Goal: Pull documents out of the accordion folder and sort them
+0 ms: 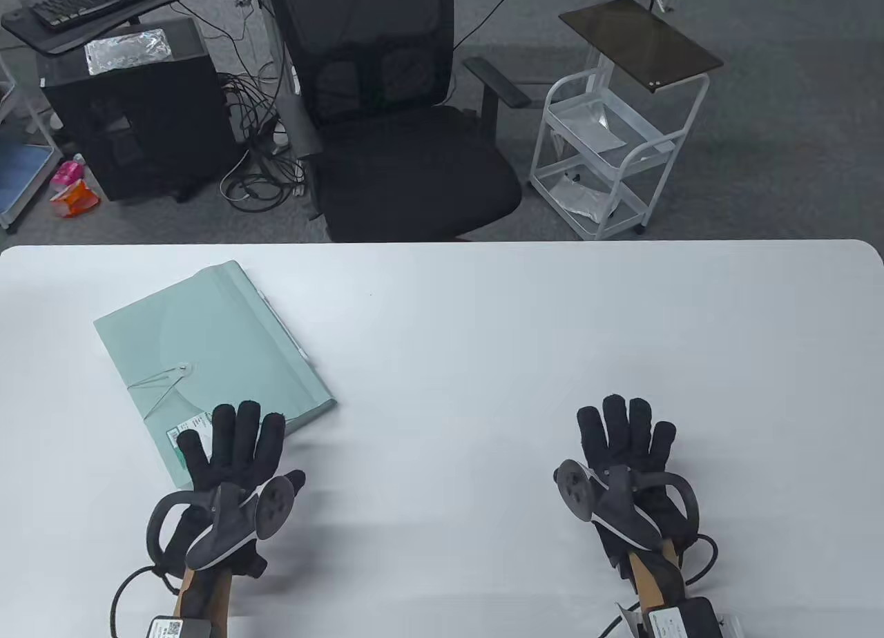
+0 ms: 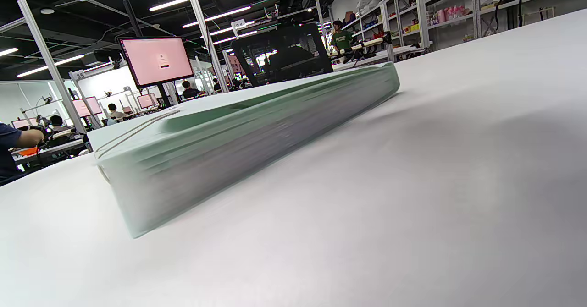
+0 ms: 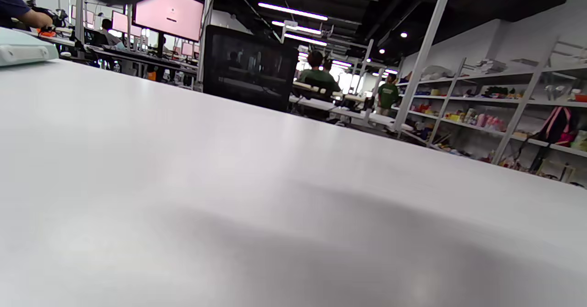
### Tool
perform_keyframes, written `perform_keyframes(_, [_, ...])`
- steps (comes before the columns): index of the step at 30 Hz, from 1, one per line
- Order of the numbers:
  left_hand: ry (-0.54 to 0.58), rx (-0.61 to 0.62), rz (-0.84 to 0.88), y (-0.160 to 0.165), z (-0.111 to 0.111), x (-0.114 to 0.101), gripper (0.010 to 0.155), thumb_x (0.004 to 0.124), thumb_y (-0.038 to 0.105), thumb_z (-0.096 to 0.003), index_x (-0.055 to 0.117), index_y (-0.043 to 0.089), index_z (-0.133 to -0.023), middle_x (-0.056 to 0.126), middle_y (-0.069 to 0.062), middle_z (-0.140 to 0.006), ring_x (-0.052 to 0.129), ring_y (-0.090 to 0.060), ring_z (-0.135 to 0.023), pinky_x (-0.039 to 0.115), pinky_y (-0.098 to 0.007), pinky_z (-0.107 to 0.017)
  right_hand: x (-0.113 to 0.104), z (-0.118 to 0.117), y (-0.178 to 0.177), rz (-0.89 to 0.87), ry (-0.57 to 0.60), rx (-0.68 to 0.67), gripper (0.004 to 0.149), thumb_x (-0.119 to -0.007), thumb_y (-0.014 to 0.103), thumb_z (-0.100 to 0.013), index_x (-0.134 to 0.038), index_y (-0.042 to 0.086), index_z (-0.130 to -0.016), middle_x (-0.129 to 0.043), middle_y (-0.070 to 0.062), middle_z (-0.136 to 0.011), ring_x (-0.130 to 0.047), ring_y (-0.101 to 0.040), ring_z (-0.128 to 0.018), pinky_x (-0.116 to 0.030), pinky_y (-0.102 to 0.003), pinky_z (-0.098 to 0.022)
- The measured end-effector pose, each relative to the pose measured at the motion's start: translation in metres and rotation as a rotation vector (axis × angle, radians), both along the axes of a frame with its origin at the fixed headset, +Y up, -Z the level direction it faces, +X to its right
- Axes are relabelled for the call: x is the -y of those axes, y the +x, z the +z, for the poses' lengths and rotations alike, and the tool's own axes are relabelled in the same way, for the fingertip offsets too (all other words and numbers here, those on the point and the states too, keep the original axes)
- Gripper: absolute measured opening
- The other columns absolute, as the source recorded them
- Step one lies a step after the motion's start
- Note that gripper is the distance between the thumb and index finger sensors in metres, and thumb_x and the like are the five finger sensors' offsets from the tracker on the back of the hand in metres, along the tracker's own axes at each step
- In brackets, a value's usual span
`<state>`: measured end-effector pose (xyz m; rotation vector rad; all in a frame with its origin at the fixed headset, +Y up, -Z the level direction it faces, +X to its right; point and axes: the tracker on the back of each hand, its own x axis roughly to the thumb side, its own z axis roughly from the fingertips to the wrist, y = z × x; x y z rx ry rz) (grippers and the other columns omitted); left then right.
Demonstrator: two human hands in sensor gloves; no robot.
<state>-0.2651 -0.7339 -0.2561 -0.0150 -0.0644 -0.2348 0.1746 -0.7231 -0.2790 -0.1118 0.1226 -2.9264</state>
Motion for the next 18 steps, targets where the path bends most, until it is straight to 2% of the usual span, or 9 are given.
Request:
perform_keyframes(9, [-0.007, -0.003, 0.005, -0.0004, -0.0001, 0.0003, 0.085, 0.036, 0.07, -0.0595, 0.007, 0.021, -0.123, -0.003, -0.013, -0.126, 0.004, -0.046, -0.117, 0.013, -0.072, -0.075, 0.0004, -0.0002, 0.0002, -0.001, -0.002, 0.003, 0.085, -0.054, 0.06, -0.044, -0.02, 0.012, -0.105, -0.021, -0.027, -0.113, -0.022, -0.059, -0.1, -0.028, -0.076, -0.069])
perform_keyframes(18, [-0.039, -0.041, 0.094, -0.0096, -0.0025, 0.005, 0.085, 0.035, 0.069, -0.0599, 0.007, 0.019, -0.123, -0.001, -0.014, -0.126, 0.007, -0.047, -0.116, 0.014, -0.064, -0.079, 0.0007, -0.0001, -0.0001, -0.002, 0.001, 0.004, 0.086, -0.054, 0.06, -0.044, -0.02, 0.012, -0.105, -0.021, -0.027, -0.113, -0.022, -0.059, -0.1, -0.028, -0.075, -0.069])
